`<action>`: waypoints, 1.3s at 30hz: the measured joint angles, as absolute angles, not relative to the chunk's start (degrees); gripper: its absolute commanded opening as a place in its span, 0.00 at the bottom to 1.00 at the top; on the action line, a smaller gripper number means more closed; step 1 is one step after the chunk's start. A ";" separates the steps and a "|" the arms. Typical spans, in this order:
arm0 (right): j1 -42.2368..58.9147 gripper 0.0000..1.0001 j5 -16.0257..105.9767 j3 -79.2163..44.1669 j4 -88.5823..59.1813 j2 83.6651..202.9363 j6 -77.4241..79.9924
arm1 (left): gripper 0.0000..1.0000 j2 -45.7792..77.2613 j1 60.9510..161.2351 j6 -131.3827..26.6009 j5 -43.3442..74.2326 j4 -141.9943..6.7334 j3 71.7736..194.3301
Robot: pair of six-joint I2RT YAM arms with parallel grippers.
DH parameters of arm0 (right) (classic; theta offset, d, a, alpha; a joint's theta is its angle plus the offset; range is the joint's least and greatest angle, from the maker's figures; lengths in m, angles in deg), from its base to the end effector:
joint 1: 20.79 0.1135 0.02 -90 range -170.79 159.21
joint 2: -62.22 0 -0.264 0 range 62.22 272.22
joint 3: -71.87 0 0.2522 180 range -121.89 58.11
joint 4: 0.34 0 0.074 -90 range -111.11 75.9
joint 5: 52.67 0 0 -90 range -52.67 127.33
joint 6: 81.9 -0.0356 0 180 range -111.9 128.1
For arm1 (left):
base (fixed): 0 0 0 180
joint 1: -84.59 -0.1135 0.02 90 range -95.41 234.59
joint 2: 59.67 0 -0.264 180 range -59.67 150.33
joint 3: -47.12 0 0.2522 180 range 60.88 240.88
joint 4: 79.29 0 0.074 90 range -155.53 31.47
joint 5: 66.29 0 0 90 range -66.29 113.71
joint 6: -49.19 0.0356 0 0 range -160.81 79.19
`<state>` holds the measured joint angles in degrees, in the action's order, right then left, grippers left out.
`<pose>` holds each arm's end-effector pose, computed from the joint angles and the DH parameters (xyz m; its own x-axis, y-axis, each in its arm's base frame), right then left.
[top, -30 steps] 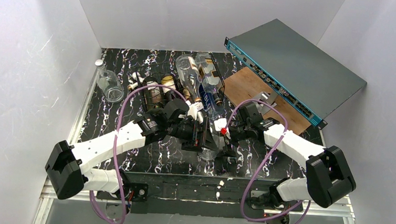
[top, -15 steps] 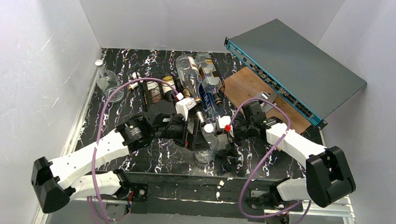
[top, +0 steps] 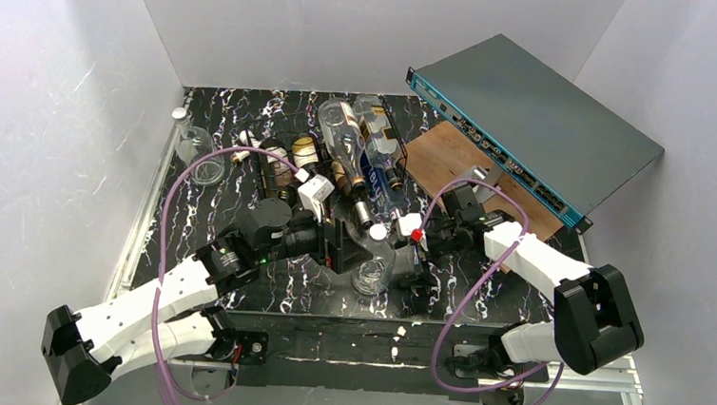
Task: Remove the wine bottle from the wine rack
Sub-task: Place the wine bottle at the center of the board, then move the wine bottle to the center of the board.
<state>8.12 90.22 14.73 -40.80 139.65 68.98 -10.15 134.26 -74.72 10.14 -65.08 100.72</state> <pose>0.2014 0.1437 0.2004 0.1811 -0.5021 -0.8456 -0.9752 -0.2031 -0.0883 0.1277 -0.1633 0.3131 -0.5913 -0.1415 -0.7940 0.6756 0.4508 -0.5834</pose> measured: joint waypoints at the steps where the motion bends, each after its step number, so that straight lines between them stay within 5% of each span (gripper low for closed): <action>1: 8.10 1.00 90.22 14.71 -41.04 139.65 69.20 | 0.98 -10.15 134.26 -74.07 10.21 -65.76 100.72; 25: 8.10 1.00 90.22 14.71 -41.52 139.65 70.51 | 0.98 -1.71 136.58 -35.86 6.58 -81.60 101.77; 39: 8.10 1.00 90.15 14.36 -41.92 140.15 71.04 | 0.74 0.41 136.58 -36.87 5.42 -88.29 98.18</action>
<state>8.10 90.15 14.36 -41.92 140.15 71.04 0.41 136.58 -36.87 5.42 -88.29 98.18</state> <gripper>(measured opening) 1.001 0.797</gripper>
